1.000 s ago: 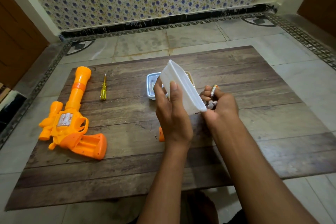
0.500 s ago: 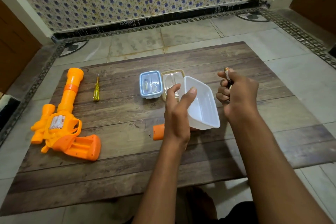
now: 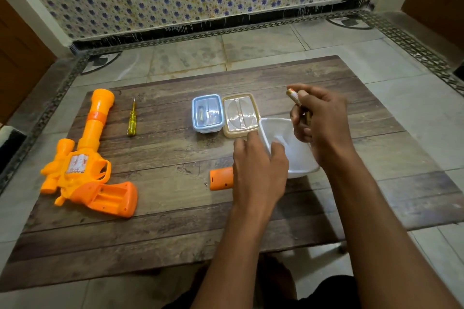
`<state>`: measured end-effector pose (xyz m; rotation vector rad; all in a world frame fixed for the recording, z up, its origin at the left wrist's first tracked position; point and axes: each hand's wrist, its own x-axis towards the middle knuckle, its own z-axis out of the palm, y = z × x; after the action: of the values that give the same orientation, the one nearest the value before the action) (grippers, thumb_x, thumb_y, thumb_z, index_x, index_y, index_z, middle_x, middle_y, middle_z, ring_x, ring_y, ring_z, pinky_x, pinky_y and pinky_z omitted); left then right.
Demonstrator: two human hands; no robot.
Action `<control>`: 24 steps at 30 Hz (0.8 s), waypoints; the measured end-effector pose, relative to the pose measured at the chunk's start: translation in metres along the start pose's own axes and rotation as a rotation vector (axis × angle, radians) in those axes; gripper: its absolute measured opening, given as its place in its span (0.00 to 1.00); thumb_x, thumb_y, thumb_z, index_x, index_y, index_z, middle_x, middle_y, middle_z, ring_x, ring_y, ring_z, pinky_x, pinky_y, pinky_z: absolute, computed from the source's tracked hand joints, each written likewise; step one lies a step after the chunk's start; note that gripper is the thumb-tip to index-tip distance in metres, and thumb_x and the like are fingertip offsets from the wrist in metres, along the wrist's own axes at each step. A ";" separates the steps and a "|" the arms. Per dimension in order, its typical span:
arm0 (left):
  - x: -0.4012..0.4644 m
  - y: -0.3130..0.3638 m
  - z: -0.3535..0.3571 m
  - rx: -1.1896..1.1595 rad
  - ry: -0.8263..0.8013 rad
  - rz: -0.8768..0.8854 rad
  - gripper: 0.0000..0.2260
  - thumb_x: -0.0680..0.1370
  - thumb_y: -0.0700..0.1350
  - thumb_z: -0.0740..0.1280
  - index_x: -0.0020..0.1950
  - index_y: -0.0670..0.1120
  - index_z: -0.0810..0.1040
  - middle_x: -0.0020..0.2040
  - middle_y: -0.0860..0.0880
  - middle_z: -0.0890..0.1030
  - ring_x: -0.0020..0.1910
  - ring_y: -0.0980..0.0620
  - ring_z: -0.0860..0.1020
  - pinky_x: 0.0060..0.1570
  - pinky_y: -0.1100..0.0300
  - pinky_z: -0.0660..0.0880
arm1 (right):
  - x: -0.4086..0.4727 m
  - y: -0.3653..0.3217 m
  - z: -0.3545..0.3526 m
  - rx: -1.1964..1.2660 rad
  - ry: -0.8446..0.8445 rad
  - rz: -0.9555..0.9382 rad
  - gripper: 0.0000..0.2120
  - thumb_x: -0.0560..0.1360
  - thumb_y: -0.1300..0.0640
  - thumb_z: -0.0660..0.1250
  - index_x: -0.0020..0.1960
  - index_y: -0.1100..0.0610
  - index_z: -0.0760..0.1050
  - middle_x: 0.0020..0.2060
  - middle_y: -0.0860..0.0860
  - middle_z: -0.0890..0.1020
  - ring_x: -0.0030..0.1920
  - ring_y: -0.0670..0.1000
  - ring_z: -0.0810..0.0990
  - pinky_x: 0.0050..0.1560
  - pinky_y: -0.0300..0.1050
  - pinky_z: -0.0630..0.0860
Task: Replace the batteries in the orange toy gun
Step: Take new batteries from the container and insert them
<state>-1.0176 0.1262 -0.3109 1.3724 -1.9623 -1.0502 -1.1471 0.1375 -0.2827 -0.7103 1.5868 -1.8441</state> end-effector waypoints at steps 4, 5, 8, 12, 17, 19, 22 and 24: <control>-0.001 -0.001 -0.001 0.114 0.042 0.029 0.17 0.86 0.54 0.61 0.66 0.45 0.78 0.62 0.47 0.74 0.49 0.56 0.70 0.48 0.62 0.66 | -0.001 0.002 0.001 0.026 -0.160 0.015 0.10 0.84 0.62 0.60 0.55 0.62 0.81 0.30 0.57 0.75 0.21 0.47 0.62 0.25 0.38 0.58; -0.001 -0.001 -0.002 0.116 0.060 0.039 0.16 0.86 0.54 0.61 0.66 0.45 0.79 0.61 0.48 0.74 0.49 0.56 0.71 0.45 0.64 0.66 | -0.001 0.002 0.002 0.027 -0.193 0.018 0.11 0.84 0.62 0.60 0.57 0.62 0.80 0.29 0.57 0.75 0.21 0.47 0.61 0.25 0.37 0.58; 0.002 -0.004 -0.013 0.062 0.133 0.067 0.14 0.85 0.51 0.63 0.61 0.44 0.81 0.56 0.50 0.75 0.50 0.54 0.77 0.45 0.65 0.74 | -0.004 0.001 0.009 0.020 -0.264 0.035 0.14 0.84 0.64 0.57 0.62 0.60 0.80 0.29 0.58 0.74 0.21 0.48 0.61 0.25 0.39 0.56; 0.010 -0.014 -0.041 0.057 0.273 0.185 0.07 0.83 0.44 0.65 0.54 0.45 0.83 0.50 0.50 0.80 0.44 0.57 0.76 0.39 0.74 0.69 | -0.010 0.001 0.030 0.037 -0.349 0.081 0.16 0.82 0.68 0.56 0.60 0.61 0.81 0.28 0.59 0.73 0.20 0.47 0.59 0.26 0.36 0.56; 0.021 -0.038 -0.081 0.048 0.455 0.294 0.06 0.81 0.38 0.67 0.54 0.43 0.83 0.48 0.47 0.81 0.41 0.52 0.80 0.39 0.67 0.74 | -0.023 0.004 0.068 -0.019 -0.452 0.117 0.09 0.83 0.64 0.61 0.60 0.62 0.78 0.28 0.59 0.73 0.21 0.47 0.59 0.27 0.36 0.55; 0.025 -0.050 -0.099 0.069 0.559 0.262 0.06 0.79 0.36 0.68 0.54 0.42 0.82 0.49 0.45 0.80 0.43 0.50 0.80 0.43 0.61 0.75 | -0.029 0.007 0.087 -0.052 -0.487 0.105 0.08 0.84 0.63 0.62 0.59 0.62 0.78 0.28 0.61 0.73 0.20 0.47 0.59 0.26 0.35 0.55; 0.030 -0.065 -0.124 0.064 0.705 0.144 0.11 0.76 0.36 0.70 0.58 0.40 0.82 0.55 0.41 0.80 0.52 0.43 0.81 0.54 0.59 0.73 | -0.038 0.012 0.109 -0.143 -0.522 0.043 0.07 0.84 0.63 0.62 0.57 0.60 0.79 0.26 0.60 0.74 0.18 0.47 0.61 0.23 0.33 0.58; 0.029 -0.076 -0.141 0.075 0.785 0.039 0.13 0.74 0.36 0.70 0.59 0.40 0.82 0.59 0.40 0.79 0.58 0.40 0.78 0.59 0.60 0.69 | -0.044 0.017 0.122 -0.213 -0.560 0.002 0.07 0.84 0.62 0.62 0.57 0.59 0.80 0.25 0.56 0.75 0.19 0.46 0.63 0.22 0.35 0.60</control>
<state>-0.8788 0.0426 -0.2945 1.4756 -1.4306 -0.3207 -1.0269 0.0868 -0.2824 -1.1965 1.4059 -1.3182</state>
